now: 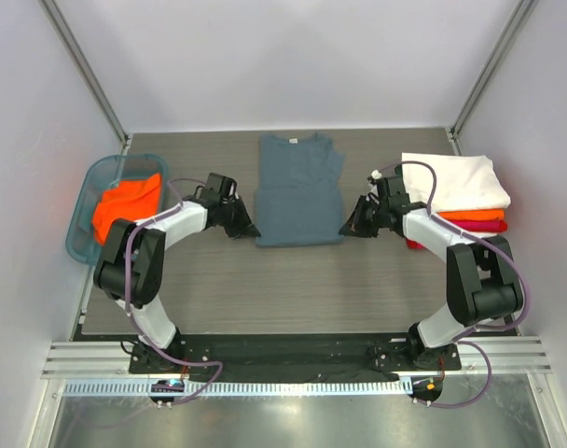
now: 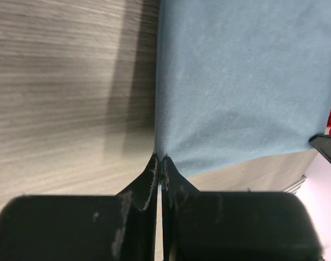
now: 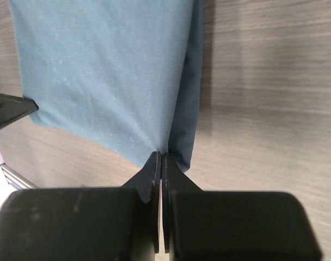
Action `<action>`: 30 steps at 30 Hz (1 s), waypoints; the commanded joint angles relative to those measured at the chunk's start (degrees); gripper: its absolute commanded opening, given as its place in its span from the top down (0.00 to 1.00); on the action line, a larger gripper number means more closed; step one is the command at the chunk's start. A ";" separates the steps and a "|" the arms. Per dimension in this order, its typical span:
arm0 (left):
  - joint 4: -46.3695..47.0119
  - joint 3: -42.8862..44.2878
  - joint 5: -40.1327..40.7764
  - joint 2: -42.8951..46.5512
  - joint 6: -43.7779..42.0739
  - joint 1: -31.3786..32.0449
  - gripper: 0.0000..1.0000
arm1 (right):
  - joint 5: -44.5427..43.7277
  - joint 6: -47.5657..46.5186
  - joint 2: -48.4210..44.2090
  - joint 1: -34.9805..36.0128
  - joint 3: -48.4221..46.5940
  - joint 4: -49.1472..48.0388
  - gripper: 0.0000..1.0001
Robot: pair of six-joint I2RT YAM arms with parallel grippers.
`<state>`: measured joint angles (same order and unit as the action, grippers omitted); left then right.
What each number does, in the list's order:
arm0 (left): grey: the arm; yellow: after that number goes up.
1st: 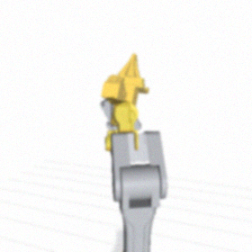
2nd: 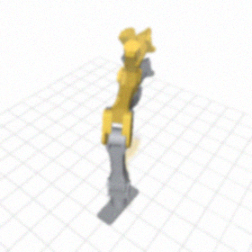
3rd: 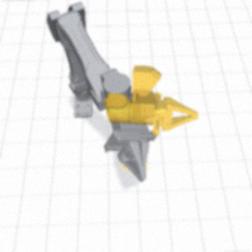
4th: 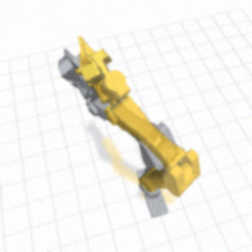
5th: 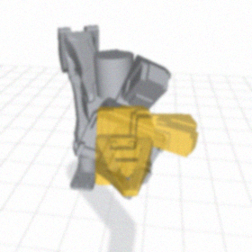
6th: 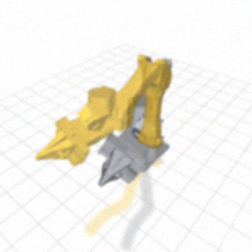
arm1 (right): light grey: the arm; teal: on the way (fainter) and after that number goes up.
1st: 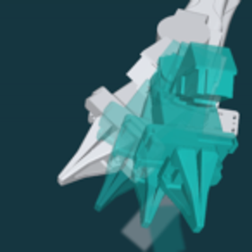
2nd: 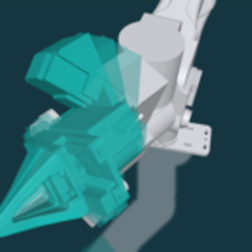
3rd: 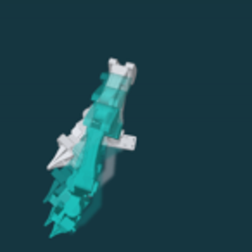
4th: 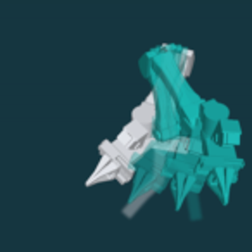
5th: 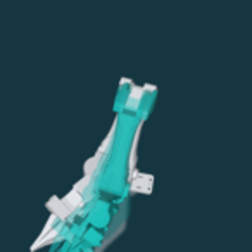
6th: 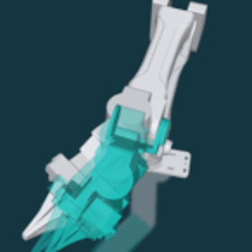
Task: Fold and stack the t-shirts
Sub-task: Fold the tshirt
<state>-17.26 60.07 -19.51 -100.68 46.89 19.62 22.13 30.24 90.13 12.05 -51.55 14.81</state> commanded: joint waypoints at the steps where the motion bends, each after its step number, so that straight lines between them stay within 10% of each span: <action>1: -1.73 -1.80 0.00 3.91 -1.98 0.07 1.00 | -0.33 -0.80 -3.38 0.16 2.32 1.36 0.99; 13: 1.43 -10.06 -0.71 5.67 -0.84 0.33 1.00 | -0.60 -1.94 -1.53 0.25 7.86 0.84 0.94; 21: 2.49 -14.28 -0.09 7.78 -0.05 1.91 0.75 | 1.51 -1.85 -2.94 0.42 11.55 -0.56 0.57; 30: 2.67 -14.72 0.52 8.05 1.97 4.46 0.69 | 2.83 -1.06 -1.71 1.39 11.56 -1.27 0.55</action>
<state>-14.96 46.24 -20.16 -93.34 48.12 23.14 25.12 29.65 88.23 12.71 -40.91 13.58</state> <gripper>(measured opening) 0.309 0.456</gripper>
